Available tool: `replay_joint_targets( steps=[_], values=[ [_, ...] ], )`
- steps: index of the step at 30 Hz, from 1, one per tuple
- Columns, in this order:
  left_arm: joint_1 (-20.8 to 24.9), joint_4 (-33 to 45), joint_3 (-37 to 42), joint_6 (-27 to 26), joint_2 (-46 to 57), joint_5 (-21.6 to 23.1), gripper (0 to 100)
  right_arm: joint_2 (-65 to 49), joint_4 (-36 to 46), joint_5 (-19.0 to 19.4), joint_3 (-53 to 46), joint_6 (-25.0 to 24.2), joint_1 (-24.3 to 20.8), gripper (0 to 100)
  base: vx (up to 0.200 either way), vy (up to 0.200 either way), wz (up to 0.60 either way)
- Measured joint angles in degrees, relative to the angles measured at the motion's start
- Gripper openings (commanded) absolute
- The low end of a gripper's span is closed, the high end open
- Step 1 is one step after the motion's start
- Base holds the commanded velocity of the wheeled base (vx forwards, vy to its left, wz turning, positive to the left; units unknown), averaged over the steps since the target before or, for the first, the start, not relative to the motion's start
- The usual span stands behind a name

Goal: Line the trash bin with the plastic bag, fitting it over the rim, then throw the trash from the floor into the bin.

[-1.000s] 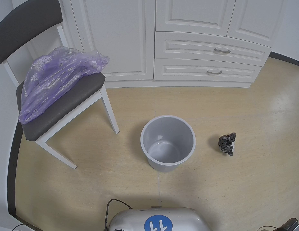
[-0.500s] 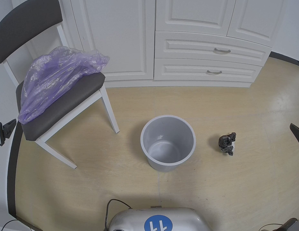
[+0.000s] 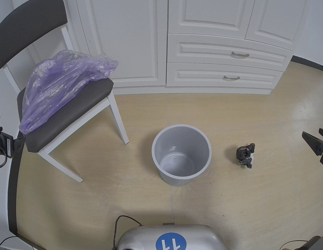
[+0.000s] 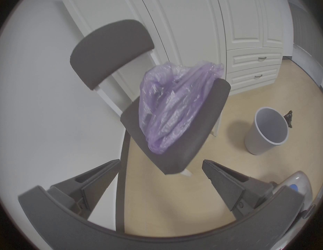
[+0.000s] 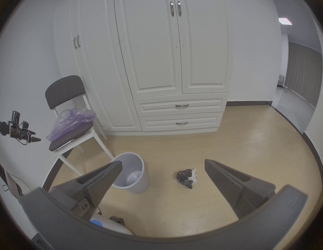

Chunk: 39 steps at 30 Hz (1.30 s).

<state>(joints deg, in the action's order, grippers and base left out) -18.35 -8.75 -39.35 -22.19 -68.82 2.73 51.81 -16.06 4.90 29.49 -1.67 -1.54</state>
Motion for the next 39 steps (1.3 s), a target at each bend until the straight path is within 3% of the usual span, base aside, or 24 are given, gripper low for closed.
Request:
replay_joint_targets(
  steps=[6,11,21,33,39],
  values=[
    [-2.21,-13.74,3.47,-1.84,-2.57,0.28,100,0.00,0.05,-0.09,-0.26,-0.10,0.00,100,0.000,0.000,0.00],
    [-3.82,-18.94,4.51,-2.39,-8.11,0.60,100,-0.11,0.07,-0.06,-0.33,-0.22,0.22,100,0.000,0.000,0.00],
    [-3.69,-23.37,1.27,-1.78,-17.15,0.38,100,1.39,-0.09,1.22,0.46,-2.24,0.85,100,0.000,0.000,0.00],
    [-3.01,-23.81,-4.00,0.35,-22.38,-0.27,100,4.06,-0.11,10.59,1.73,-3.47,9.11,100,0.000,0.000,0.00],
    [-2.23,-24.22,-5.66,0.32,-24.26,-3.33,100,4.19,-0.11,11.82,2.01,-3.52,11.04,100,0.000,0.000,0.00]
  ],
)
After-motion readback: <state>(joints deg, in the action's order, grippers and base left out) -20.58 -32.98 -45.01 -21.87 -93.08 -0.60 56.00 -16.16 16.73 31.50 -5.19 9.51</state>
